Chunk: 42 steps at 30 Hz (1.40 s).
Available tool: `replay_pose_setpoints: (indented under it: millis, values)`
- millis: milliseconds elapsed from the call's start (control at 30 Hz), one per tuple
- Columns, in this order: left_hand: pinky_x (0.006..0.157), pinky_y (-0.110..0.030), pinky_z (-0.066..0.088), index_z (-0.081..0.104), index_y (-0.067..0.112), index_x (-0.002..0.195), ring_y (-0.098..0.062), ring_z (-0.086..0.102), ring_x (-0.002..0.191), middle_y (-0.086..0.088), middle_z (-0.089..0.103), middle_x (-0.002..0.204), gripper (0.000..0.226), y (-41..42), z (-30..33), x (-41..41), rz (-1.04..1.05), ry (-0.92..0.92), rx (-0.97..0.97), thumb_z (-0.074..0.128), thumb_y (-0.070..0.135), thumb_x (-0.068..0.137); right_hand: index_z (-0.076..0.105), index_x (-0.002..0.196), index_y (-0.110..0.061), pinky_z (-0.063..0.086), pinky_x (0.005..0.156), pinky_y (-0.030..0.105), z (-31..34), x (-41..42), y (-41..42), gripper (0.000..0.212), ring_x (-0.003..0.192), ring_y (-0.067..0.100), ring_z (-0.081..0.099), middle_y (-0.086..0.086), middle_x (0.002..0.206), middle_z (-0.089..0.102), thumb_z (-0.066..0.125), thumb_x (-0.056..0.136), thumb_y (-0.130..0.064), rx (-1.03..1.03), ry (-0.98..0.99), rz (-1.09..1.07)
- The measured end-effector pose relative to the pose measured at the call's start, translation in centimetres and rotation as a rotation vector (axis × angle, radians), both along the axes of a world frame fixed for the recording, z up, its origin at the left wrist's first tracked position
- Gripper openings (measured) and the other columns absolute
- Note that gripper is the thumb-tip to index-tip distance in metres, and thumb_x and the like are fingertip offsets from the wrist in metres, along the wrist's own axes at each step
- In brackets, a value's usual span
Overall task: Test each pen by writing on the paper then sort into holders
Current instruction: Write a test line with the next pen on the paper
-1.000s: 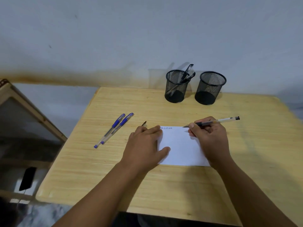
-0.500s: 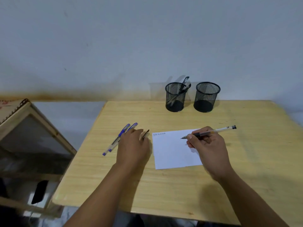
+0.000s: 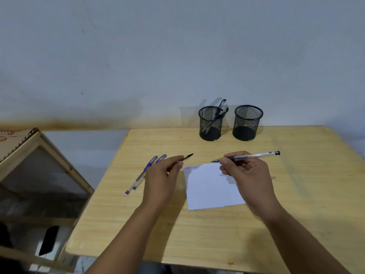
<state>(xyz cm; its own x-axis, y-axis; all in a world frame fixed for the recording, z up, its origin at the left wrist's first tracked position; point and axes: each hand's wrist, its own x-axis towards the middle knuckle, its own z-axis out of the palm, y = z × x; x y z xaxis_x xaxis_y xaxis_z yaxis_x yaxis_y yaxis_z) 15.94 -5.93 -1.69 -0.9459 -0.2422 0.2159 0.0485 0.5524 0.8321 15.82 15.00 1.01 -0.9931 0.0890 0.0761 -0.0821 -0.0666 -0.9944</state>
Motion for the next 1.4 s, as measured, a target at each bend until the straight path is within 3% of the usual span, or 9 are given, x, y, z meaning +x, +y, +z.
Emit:
replay_pose_setpoints:
  millis: [100, 233, 500, 667, 867, 1067, 1200, 1333, 1400]
  values:
    - [0.071, -0.008, 0.044, 0.076, 0.030, 0.107, 0.008, 0.065, 0.086, 0.023, 0.073, 0.092, 0.021, 0.9, 0.4, 1.0, -0.056, 0.032, 0.058, 0.067, 0.018, 0.093, 0.073, 0.085, -0.014, 0.059, 0.072, 0.022, 0.6, -0.2, -0.3, 0.005, 0.074, 0.020, 0.073, 0.002, 0.076, 0.076, 0.077, 0.083, -0.011, 0.022, 0.020, 0.013]
    - [0.082, -0.020, 0.050, 0.075, 0.030, 0.109, 0.004, 0.065, 0.097, 0.020, 0.074, 0.100, 0.022, 1.8, 0.5, 1.7, -0.101, 0.074, 0.065, 0.066, 0.018, 0.093, 0.073, 0.085, -0.015, 0.056, 0.067, 0.017, 0.7, 0.1, -0.7, 0.008, 0.070, 0.014, 0.072, -0.004, 0.075, 0.076, 0.077, 0.082, -0.009, 0.075, 0.028, 0.049]
    - [0.070, -0.012, 0.044, 0.075, 0.027, 0.109, -0.002, 0.064, 0.090, 0.016, 0.072, 0.090, 0.022, 3.1, 0.7, 2.3, -0.190, 0.146, -0.013, 0.066, 0.015, 0.094, 0.077, 0.086, -0.017, 0.050, 0.067, 0.011, 0.2, 0.6, -0.4, 0.009, 0.077, 0.004, 0.070, -0.009, 0.080, 0.076, 0.081, 0.079, -0.012, 0.176, 0.023, 0.095]
    - [0.075, -0.013, 0.044, 0.076, 0.023, 0.108, -0.005, 0.065, 0.089, 0.011, 0.072, 0.090, 0.023, 3.1, 0.5, 2.4, -0.212, 0.226, -0.098, 0.060, 0.023, 0.092, 0.076, 0.085, -0.014, 0.047, 0.064, 0.009, 0.1, 0.9, -0.1, 0.009, 0.073, 0.000, 0.067, -0.009, 0.081, 0.074, 0.080, 0.079, -0.008, 0.181, 0.080, 0.132]
    - [0.078, -0.008, 0.043, 0.077, 0.020, 0.105, -0.002, 0.064, 0.088, 0.013, 0.072, 0.093, 0.023, 3.5, 0.1, 2.5, -0.199, 0.280, -0.145, 0.061, 0.015, 0.090, 0.074, 0.083, -0.015, 0.048, 0.066, 0.010, -0.5, 1.3, -0.5, 0.011, 0.071, -0.002, 0.067, -0.010, 0.079, 0.074, 0.078, 0.080, -0.006, 0.144, 0.083, 0.131]
    - [0.069, -0.010, 0.044, 0.078, 0.026, 0.104, -0.001, 0.067, 0.090, 0.021, 0.074, 0.095, 0.018, 4.0, -0.4, 2.7, -0.233, 0.153, 0.008, 0.067, 0.019, 0.092, 0.073, 0.091, -0.015, 0.055, 0.075, 0.022, -1.5, 1.5, -0.4, 0.008, 0.078, 0.007, 0.068, -0.005, 0.081, 0.075, 0.075, 0.084, -0.011, 0.020, -0.031, 0.105]
    - [0.070, -0.013, 0.048, 0.075, 0.032, 0.109, 0.001, 0.068, 0.088, 0.025, 0.074, 0.095, 0.023, 5.0, 0.3, 2.0, -0.270, 0.090, 0.089, 0.070, 0.019, 0.091, 0.074, 0.101, -0.014, 0.055, 0.079, 0.020, -0.6, 0.3, -0.5, 0.018, 0.085, 0.008, 0.071, -0.004, 0.087, 0.078, 0.073, 0.085, -0.007, -0.094, -0.054, 0.043]
    - [0.069, -0.016, 0.048, 0.071, 0.034, 0.116, 0.001, 0.065, 0.075, 0.018, 0.074, 0.080, 0.026, 5.5, 1.0, -0.1, -0.295, 0.091, 0.056, 0.068, 0.024, 0.092, 0.069, 0.105, -0.014, 0.059, 0.086, 0.041, 0.7, -2.0, -0.2, 0.027, 0.079, 0.022, 0.073, 0.008, 0.082, 0.074, 0.077, 0.082, -0.005, -0.092, -0.051, -0.023]
    - [0.072, -0.016, 0.049, 0.072, 0.031, 0.116, 0.002, 0.065, 0.080, 0.020, 0.073, 0.086, 0.025, 5.6, 1.2, -1.7, -0.269, 0.058, 0.053, 0.069, 0.028, 0.092, 0.063, 0.103, -0.012, 0.060, 0.083, 0.044, 1.4, -3.7, 0.3, 0.028, 0.076, 0.027, 0.074, 0.011, 0.080, 0.073, 0.078, 0.080, -0.005, -0.075, -0.050, -0.069]
